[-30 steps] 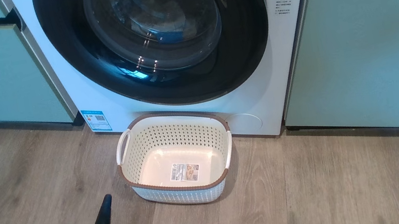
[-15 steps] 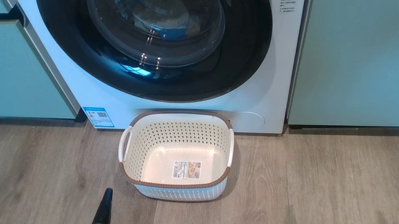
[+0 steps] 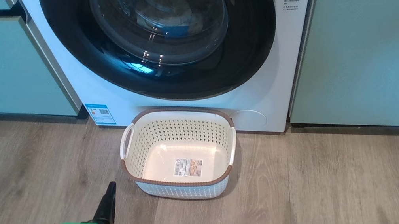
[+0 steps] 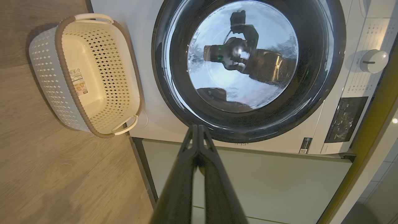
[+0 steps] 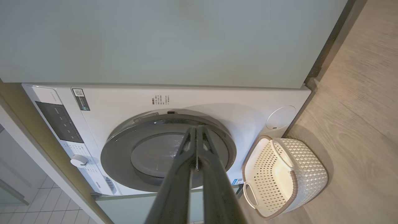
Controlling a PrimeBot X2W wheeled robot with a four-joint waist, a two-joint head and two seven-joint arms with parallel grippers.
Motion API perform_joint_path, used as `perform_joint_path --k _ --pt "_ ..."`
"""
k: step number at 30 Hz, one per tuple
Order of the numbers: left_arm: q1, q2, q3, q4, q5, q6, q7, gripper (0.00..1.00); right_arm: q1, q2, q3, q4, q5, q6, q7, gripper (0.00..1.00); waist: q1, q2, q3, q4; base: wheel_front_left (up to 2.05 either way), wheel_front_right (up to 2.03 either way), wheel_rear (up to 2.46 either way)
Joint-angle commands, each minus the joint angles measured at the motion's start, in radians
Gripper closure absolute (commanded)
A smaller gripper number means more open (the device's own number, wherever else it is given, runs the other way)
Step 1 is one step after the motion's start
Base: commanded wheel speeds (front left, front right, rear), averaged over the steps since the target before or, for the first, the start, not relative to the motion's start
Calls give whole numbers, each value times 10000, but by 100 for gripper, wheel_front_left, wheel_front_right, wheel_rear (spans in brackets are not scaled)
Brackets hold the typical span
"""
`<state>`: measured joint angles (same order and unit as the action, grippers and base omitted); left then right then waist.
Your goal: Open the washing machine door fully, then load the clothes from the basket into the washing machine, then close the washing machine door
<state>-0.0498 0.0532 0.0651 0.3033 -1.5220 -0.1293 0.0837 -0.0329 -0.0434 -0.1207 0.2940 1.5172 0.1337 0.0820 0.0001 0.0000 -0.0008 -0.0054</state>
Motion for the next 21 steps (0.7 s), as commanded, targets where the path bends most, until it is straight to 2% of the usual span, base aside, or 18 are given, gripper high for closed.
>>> perform_joint_path --k 1,7,21 --pt "-576 41 412 -446 -316 -13 135 100 -691 -66 129 -423 343 -29 149 100 -1 0 10 14 0 0 0" --pt "-582 -30 490 -583 -863 -14 298 100 -750 -68 69 -493 914 -30 312 100 -1 0 39 54 0 0 0" --pt "-582 -30 489 -583 -864 -14 297 100 -750 -68 70 -493 915 -30 312 100 -1 0 39 54 0 0 0"
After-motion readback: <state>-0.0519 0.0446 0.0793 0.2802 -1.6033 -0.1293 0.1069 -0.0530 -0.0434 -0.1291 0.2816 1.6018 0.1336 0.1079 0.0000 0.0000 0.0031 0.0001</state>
